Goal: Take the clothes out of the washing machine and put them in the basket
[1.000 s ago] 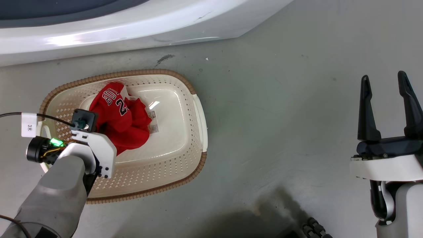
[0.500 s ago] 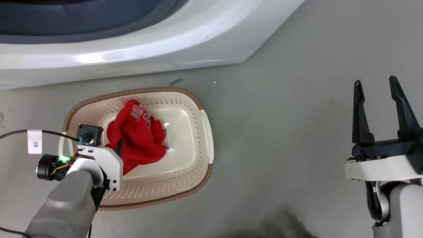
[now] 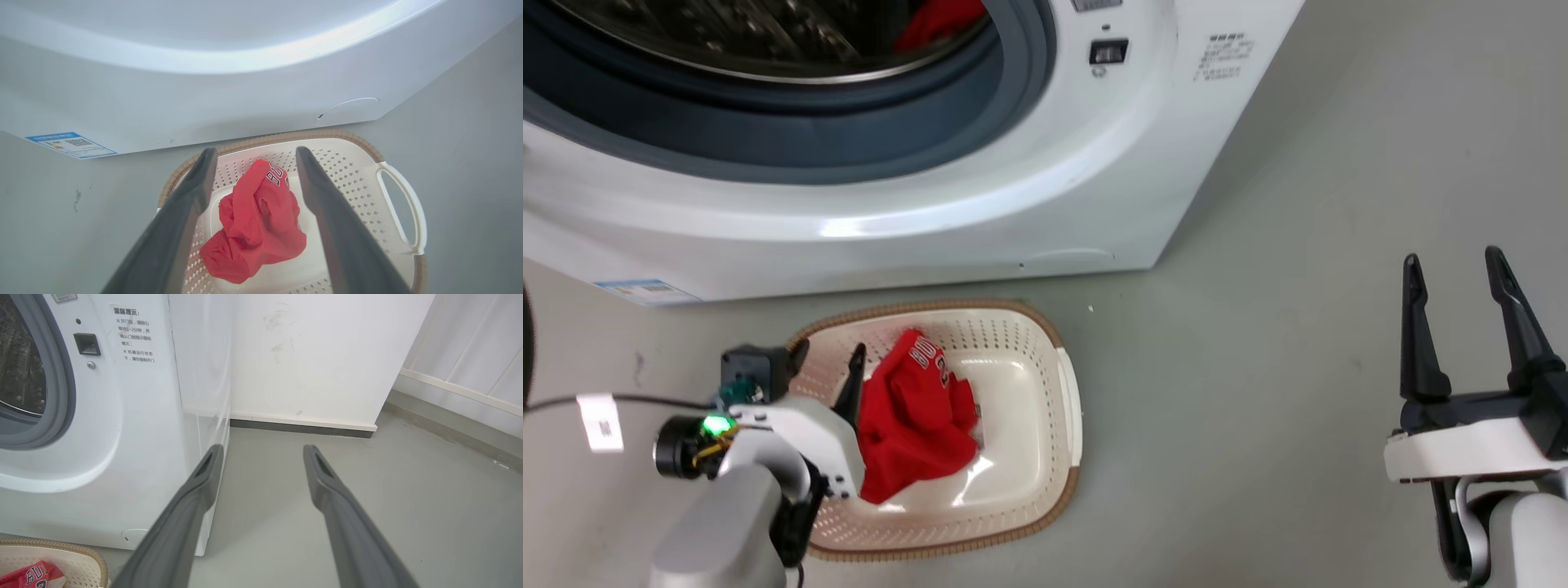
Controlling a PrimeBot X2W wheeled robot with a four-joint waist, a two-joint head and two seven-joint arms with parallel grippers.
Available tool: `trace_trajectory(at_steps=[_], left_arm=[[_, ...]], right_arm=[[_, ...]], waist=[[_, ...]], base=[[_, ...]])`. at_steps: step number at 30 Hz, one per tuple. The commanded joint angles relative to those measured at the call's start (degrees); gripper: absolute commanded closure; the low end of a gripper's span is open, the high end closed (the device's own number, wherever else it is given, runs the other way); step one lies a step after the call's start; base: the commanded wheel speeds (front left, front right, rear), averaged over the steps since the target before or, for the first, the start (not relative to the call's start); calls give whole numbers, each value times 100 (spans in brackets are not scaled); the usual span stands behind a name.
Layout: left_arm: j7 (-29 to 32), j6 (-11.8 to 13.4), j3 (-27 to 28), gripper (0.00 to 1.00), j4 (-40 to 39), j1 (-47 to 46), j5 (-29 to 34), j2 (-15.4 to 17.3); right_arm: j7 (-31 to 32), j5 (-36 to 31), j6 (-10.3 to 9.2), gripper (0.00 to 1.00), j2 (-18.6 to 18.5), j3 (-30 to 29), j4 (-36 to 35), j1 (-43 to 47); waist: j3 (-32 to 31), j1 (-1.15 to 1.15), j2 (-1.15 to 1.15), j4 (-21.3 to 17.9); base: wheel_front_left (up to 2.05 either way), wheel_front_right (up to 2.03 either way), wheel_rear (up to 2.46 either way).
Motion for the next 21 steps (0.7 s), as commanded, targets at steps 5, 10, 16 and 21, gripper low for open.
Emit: trace_trajectory(at_steps=[5,10,16,21], left_arm=[[-14,70,598,0,-931,869,648,-103],[-15,-8,1141,0,-1832,1492,1155,-157],[-15,-152,1833,0,-3005,2124,1630,-186],[-15,-263,2198,0,-3501,1793,1800,-77]], right_arm=[[-14,43,-8,0,5,-72,133,298],[-14,83,-8,0,5,-20,204,472],[-14,137,-8,0,6,2,188,717],[-14,213,-8,0,6,113,40,565]], waist=[[-801,1,0,189],[-1138,1,0,148],[-1351,1,0,-59],[-991,1,0,-367]], base=[[0,0,0],[0,0,0],[0,0,0],[0,0,0]])
